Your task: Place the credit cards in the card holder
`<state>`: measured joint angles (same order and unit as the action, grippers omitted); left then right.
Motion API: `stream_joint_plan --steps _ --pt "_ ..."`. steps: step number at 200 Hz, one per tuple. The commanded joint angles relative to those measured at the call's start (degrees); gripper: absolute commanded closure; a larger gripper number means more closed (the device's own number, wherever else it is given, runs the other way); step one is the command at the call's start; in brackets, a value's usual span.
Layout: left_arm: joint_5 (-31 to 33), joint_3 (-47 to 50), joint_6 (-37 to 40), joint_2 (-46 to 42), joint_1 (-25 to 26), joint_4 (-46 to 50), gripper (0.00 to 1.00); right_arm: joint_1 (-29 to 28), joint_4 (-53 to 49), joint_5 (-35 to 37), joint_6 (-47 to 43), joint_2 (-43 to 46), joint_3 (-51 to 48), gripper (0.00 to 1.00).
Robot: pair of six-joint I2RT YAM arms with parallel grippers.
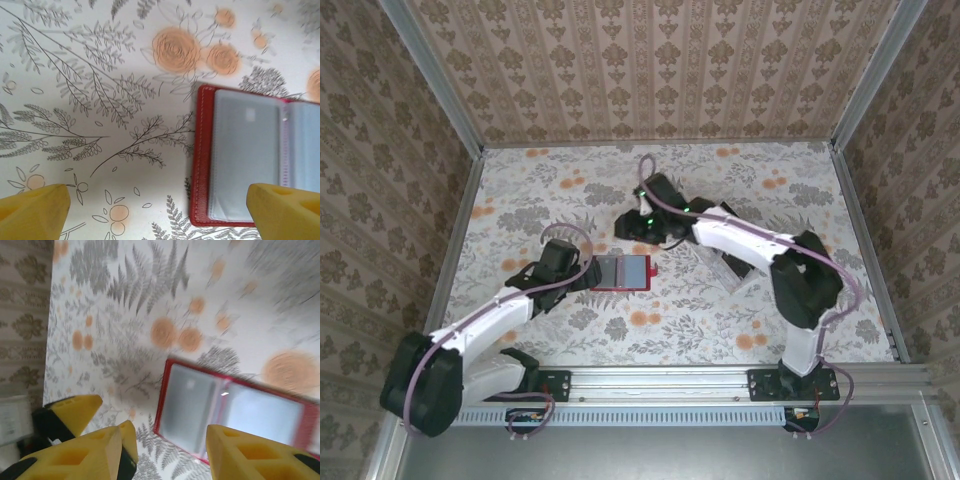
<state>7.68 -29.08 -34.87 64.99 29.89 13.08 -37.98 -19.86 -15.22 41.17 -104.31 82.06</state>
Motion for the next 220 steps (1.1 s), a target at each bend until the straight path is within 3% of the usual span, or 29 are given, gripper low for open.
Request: stream_joint_plan --steps 1,38,98,164,220 --pt "-1.6 -3.4 1.6 3.1 -0.3 -1.9 0.00 3.4 -13.4 8.6 -11.4 4.1 -1.0 0.50" --pt "-2.5 -6.4 2.8 7.3 -1.2 -1.3 0.00 7.7 -25.3 23.9 -24.0 6.9 -0.9 0.53" --pt "-3.0 -7.4 3.3 8.7 -1.7 0.0 0.00 8.4 -31.3 38.7 -30.6 0.6 1.7 0.58" --pt "-3.2 -6.8 2.7 8.3 -1.8 -0.1 0.00 8.7 -30.5 42.7 -32.4 -4.2 2.9 0.59" --pt "-3.1 -6.0 2.6 7.7 -1.7 0.0 0.00 9.7 -29.5 38.8 -32.5 -6.2 3.4 0.60"
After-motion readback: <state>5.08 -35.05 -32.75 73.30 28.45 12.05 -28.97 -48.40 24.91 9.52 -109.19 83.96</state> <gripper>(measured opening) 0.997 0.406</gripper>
